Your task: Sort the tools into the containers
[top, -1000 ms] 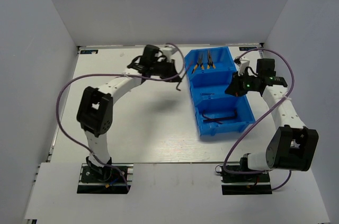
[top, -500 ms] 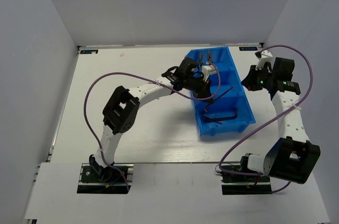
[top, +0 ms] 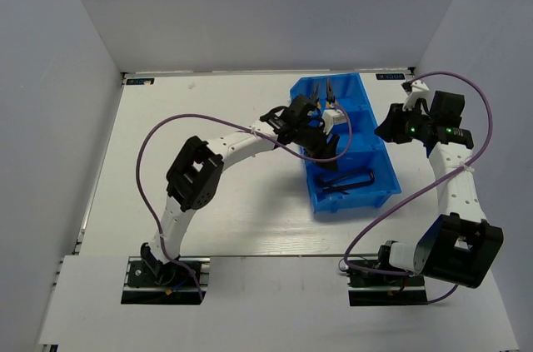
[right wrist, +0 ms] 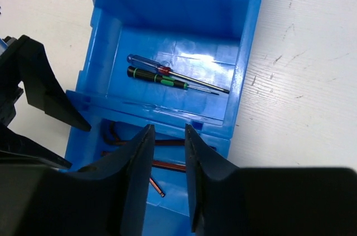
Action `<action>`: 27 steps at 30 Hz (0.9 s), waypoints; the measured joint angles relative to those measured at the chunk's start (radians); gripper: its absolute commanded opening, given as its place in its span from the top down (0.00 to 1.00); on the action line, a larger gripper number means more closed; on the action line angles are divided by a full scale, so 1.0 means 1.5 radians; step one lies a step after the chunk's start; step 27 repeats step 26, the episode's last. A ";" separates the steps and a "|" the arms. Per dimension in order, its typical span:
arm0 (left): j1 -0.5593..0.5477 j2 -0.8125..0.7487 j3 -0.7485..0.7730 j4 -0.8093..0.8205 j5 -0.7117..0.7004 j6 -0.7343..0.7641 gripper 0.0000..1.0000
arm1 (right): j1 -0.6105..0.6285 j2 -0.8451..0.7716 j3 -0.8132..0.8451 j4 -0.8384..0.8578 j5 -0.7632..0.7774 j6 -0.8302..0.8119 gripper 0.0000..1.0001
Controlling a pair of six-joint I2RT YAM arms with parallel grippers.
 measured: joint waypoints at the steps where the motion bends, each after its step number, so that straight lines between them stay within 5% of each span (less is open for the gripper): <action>1: -0.002 -0.001 0.008 -0.004 -0.008 0.002 0.40 | 0.000 0.000 0.000 -0.002 -0.005 -0.003 0.59; 3: -0.005 -0.012 0.012 -0.012 -0.025 0.005 0.38 | 0.000 0.000 0.000 -0.009 -0.018 -0.009 0.50; 4: -0.005 -0.022 0.012 -0.017 -0.035 0.004 0.23 | 0.000 0.000 0.000 -0.016 -0.025 -0.011 0.47; 5: -0.005 -0.040 0.005 -0.014 -0.050 0.002 0.21 | 0.000 0.000 0.000 -0.024 -0.033 -0.017 0.45; 7: -0.002 -0.097 -0.039 -0.004 -0.080 -0.005 0.01 | 0.000 0.000 0.000 -0.039 -0.046 -0.027 0.42; 13: 0.023 -0.413 -0.280 0.035 -0.265 -0.063 0.01 | 0.002 -0.005 0.000 -0.084 -0.063 -0.049 0.24; 14: 0.026 -0.455 -0.313 0.042 -0.309 -0.079 0.01 | 0.002 -0.009 0.000 -0.090 -0.062 -0.052 0.09; 19: 0.059 -0.664 -0.472 0.013 -0.490 -0.158 0.01 | 0.002 -0.045 -0.012 -0.109 -0.039 -0.044 0.09; 27: 0.085 -0.760 -0.577 -0.087 -0.628 -0.223 0.01 | 0.002 -0.113 -0.036 -0.119 0.011 0.005 0.09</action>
